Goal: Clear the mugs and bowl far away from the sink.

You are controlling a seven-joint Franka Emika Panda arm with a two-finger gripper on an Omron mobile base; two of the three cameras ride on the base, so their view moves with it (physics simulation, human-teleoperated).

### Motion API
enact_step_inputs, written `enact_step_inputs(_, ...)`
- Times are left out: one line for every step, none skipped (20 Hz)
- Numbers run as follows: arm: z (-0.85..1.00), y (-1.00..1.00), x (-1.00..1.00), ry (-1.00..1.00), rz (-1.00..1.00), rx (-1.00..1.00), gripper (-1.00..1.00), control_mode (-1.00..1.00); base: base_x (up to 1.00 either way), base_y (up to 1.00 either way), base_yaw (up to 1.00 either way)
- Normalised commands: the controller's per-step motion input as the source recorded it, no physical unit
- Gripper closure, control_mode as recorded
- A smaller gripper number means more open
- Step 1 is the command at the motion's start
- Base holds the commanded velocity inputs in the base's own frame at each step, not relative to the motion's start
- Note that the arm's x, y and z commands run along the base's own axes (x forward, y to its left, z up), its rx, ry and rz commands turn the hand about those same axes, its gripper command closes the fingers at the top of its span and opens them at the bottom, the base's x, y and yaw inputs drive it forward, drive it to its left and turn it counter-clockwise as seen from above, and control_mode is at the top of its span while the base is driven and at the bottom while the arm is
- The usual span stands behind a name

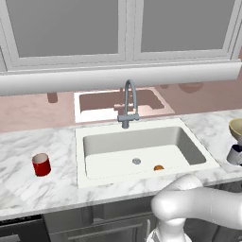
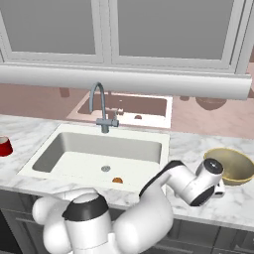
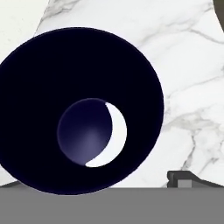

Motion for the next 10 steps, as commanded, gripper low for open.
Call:
enact_step_inputs(-0.29,0.0,0.0,0.01,0.0,0.0,-1.0,-1.0,0.0,0.0,0.0)
enact_step_inputs(-0.28,0.0,0.0,0.01,0.0,0.0,-1.0,-1.0,0.0,0.0,0.0)
enact_step_inputs(-0.27,0.0,0.0,0.01,0.0,0.0,-1.0,-1.0,0.0,0.0,0.0)
enact_step_inputs(-0.26,0.0,0.01,0.01,0.0,0.0,-1.0,-1.0,0.0,0.0,0.0)
enact_step_inputs(-0.27,0.0,0.02,0.01,0.0,0.0,-1.0,-1.0,0.0,0.0,0.0)
enact_step_inputs(-0.28,0.0,0.01,0.01,0.0,0.0,-1.0,-1.0,0.0,0.0,0.0)
enact_step_inputs(-0.28,0.0,0.01,0.01,0.0,0.0,1.0,-1.0,0.0,0.0,0.0)
enact_step_inputs(-0.29,0.0,0.02,0.02,0.0,0.0,1.0,-1.0,0.0,0.0,0.0)
enact_step_inputs(-0.29,0.0,0.0,0.01,0.0,0.0,1.0,-1.0,0.0,0.0,0.0)
enact_step_inputs(-0.29,0.0,0.0,0.01,0.0,0.0,1.0,-1.0,0.0,0.0,0.0)
